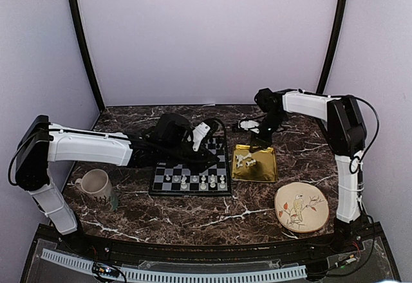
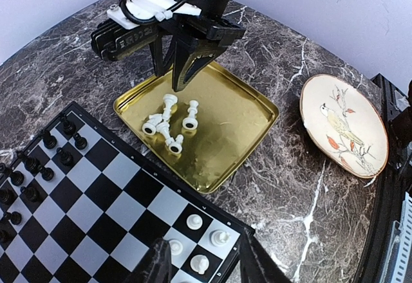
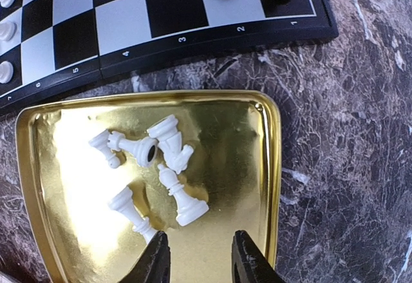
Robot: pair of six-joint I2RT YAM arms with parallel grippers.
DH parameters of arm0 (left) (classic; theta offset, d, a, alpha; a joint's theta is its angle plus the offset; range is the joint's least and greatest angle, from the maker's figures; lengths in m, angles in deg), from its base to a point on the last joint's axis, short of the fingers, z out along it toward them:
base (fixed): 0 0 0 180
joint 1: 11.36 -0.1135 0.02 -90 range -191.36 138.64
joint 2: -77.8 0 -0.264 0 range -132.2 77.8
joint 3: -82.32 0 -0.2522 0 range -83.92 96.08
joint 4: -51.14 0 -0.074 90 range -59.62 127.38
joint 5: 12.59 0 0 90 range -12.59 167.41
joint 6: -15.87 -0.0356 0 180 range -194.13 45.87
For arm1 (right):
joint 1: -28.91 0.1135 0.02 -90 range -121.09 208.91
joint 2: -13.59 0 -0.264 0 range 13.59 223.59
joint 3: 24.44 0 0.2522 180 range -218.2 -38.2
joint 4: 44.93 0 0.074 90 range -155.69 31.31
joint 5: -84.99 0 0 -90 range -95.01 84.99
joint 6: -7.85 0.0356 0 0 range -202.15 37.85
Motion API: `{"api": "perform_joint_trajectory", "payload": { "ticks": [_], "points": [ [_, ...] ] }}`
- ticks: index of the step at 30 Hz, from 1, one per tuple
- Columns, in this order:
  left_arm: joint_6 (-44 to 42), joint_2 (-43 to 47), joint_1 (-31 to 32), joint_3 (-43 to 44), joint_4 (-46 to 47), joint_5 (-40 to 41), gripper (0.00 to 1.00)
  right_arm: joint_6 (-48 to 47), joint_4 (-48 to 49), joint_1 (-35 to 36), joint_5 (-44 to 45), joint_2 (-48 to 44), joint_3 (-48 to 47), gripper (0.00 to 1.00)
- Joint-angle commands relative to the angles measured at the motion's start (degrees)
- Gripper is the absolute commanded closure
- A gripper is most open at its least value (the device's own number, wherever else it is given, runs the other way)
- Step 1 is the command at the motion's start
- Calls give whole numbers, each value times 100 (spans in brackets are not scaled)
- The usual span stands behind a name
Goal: Set up the chess pieces on the board
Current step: Pick up the bishop from the storage box.
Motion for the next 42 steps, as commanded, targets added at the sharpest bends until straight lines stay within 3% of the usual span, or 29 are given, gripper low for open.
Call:
{"api": "perform_joint_trajectory", "payload": {
  "ticks": [1,18,28,37,42],
  "points": [
    [98,265,19,-136,191,-89,62,-357,-325,149,130,161,-266,67],
    [177,295,19,-242,264,-220,62,-483,-436,274,239,648,-367,66],
    [189,238,19,-225,328,-264,62,-362,-302,254,300,451,-74,79],
    [369,259,-26,-260,576,-14,61,625,419,-84,-637,-675,677,86],
    [1275,91,-395,-358,1454,-518,59,1441,755,-224,-1660,-1435,1099,86]
  ]
}}
